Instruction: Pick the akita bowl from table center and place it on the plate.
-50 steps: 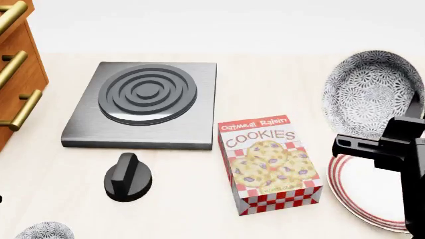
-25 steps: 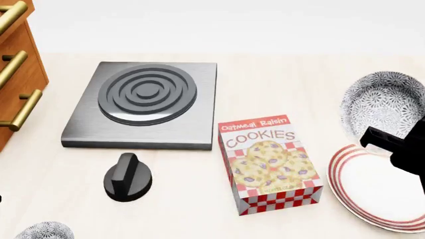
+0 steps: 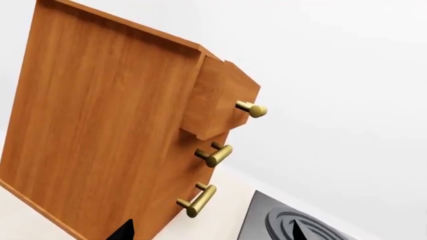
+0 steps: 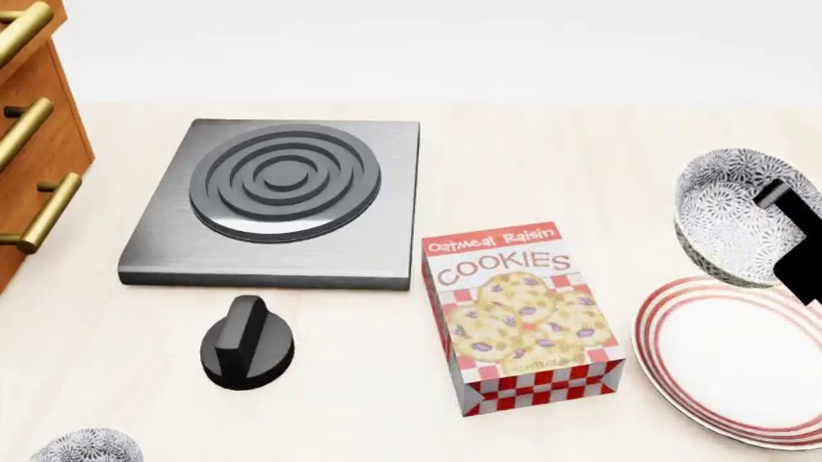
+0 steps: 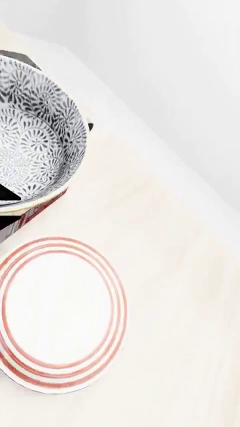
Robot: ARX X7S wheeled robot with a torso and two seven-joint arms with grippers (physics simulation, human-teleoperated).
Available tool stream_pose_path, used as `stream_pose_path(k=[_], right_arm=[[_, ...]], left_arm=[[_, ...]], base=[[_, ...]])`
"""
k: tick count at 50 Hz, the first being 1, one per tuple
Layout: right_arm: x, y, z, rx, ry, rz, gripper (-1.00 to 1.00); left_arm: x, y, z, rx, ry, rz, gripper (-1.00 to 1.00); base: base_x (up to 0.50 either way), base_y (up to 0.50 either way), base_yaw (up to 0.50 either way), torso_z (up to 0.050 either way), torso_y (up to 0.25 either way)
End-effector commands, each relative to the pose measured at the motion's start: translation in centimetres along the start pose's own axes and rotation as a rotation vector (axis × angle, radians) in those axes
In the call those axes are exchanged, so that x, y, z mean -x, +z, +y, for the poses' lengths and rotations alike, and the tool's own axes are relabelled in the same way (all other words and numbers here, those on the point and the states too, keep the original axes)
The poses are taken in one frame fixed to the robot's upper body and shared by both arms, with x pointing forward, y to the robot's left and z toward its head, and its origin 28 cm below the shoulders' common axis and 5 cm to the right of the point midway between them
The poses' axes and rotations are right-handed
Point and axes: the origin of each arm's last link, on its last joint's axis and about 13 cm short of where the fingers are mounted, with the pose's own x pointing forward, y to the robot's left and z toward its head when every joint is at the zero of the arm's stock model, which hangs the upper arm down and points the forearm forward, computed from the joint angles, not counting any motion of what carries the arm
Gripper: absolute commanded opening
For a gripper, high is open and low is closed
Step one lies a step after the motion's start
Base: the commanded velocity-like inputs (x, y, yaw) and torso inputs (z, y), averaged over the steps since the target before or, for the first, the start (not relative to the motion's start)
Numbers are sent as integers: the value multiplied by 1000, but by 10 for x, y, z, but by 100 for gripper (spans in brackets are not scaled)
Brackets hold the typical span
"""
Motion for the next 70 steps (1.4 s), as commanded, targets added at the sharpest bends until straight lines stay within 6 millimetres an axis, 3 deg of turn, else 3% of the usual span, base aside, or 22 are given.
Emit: stream_pose_path(k=[1,12,50,59,70], right_arm=[[-8,13,3,1,-131,48,-100],[-17,15,1,15,-185,20,-100],[-33,11,-10,-43,-148,17,-100],[-43,19,-15,-96,-156,-12,-100],[-54,28,-8,-106,-154,-28,-100]], left_arm=[[1,-1,0,4,-4,-1,100],[3,3,0,17,-26,-25,100],[3,3,2,39,-6,-3,100],[3,4,2,38,-10,-5,100],[4,7,3,40,-4,-16,100]], base=[[0,0,0,0,0],[0,0,0,0,0],[0,0,0,4,-146],[0,0,0,0,0],[0,0,0,0,0]])
